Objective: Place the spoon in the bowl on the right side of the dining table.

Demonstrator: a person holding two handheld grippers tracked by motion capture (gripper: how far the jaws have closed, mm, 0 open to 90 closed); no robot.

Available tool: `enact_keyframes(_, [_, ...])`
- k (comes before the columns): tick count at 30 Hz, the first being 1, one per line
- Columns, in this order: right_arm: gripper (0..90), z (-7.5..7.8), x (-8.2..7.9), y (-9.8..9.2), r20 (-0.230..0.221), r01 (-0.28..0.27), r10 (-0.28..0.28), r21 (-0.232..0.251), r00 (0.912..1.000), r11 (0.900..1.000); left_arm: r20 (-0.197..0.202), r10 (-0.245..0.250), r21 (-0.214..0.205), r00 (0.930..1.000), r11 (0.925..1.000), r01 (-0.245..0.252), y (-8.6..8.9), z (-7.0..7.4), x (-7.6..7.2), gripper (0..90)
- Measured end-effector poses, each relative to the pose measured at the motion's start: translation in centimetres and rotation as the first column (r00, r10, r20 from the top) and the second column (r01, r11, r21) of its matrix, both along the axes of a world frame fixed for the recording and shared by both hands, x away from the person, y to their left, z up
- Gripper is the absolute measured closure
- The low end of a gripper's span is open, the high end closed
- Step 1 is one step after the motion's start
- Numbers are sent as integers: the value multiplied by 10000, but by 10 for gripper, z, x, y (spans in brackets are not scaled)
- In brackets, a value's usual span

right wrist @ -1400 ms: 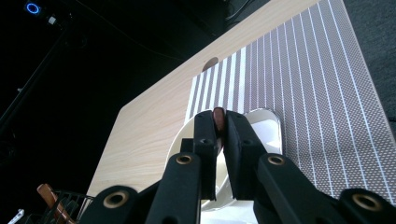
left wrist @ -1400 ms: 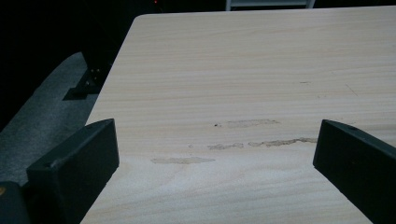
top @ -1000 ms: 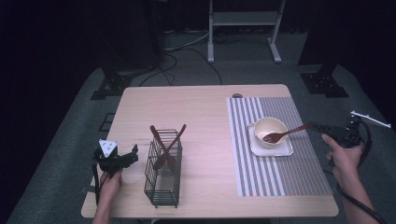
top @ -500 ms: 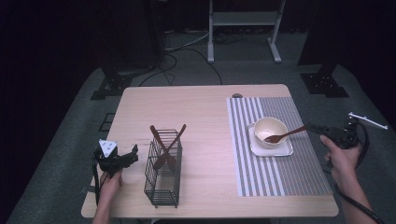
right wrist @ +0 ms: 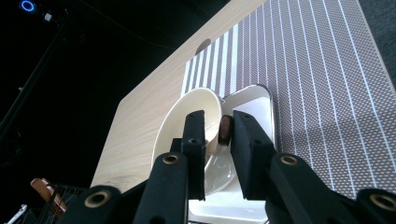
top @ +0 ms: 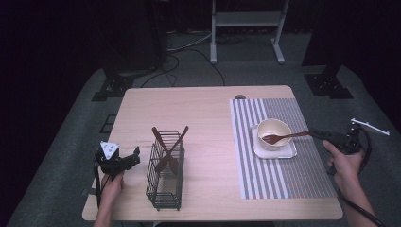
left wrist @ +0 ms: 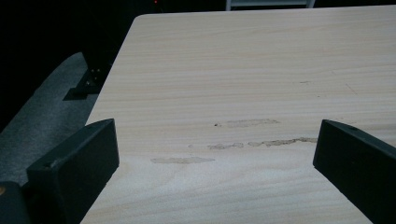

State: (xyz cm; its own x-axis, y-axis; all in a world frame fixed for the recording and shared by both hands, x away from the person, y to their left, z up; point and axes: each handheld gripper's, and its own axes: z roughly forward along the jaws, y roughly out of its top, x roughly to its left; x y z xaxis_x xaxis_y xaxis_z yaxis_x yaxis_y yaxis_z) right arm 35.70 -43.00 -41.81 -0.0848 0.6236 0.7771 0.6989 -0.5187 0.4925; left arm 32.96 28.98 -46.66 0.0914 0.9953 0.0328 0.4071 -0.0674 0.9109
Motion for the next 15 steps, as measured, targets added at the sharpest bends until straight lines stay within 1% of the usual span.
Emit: enact_keyframes(15, [732, -11, 0, 6, -227, -209, 211, 91, 9995, 9997, 1, -5, -27, 10000, 10000, 5, 0, 0, 0, 0])
